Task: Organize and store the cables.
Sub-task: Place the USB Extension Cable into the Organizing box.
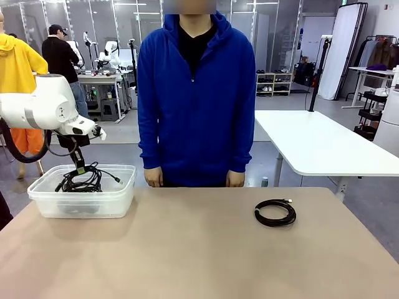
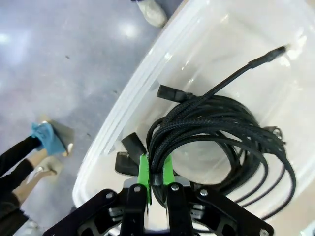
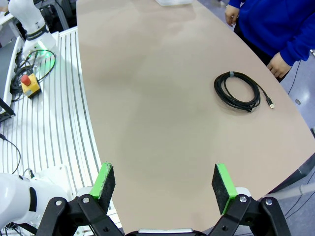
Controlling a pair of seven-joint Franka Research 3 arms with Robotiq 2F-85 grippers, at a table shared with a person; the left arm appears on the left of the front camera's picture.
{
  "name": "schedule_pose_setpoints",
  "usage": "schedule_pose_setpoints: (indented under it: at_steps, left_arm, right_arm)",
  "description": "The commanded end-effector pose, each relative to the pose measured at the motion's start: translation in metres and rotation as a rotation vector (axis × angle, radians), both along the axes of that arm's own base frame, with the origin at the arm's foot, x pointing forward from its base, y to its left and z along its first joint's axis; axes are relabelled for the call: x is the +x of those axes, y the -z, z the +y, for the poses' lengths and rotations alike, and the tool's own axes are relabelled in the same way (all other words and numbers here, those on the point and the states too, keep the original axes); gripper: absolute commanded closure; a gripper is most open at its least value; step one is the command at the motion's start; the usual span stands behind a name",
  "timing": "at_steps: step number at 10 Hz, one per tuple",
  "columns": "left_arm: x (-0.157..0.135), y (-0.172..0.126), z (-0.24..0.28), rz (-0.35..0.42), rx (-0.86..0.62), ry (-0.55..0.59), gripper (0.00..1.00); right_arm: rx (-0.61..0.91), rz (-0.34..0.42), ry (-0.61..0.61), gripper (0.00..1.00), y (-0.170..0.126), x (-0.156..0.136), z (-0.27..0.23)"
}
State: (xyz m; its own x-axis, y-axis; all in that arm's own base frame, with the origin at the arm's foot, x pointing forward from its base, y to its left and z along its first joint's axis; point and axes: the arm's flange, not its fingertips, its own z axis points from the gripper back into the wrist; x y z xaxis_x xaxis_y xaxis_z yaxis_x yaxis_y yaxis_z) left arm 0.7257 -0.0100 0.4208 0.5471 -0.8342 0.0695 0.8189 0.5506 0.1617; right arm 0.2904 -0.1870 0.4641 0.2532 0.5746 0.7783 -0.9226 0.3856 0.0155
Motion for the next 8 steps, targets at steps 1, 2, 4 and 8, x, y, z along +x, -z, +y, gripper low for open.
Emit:
schedule_pose_setpoints:
  at_steps: [1,2,4,8]
  left_arm:
    - [0.009,0.008,0.001,0.022,0.028,0.007,0.88]
    - [0.007,0.014,0.003,0.033,0.019,0.006,0.88]
    - [0.006,0.017,0.006,0.029,0.017,-0.006,0.58]
    - [0.001,0.012,0.008,0.002,0.008,-0.019,0.00]
  right_arm:
    - [0.012,-0.024,-0.011,0.00,0.000,0.000,0.000]
    - [0.012,-0.024,-0.011,0.00,0.000,0.000,0.000]
    - [0.012,-0.024,-0.011,0.00,0.000,0.000,0.000]
    - [0.012,-0.024,-0.011,0.00,0.000,0.000,0.000]
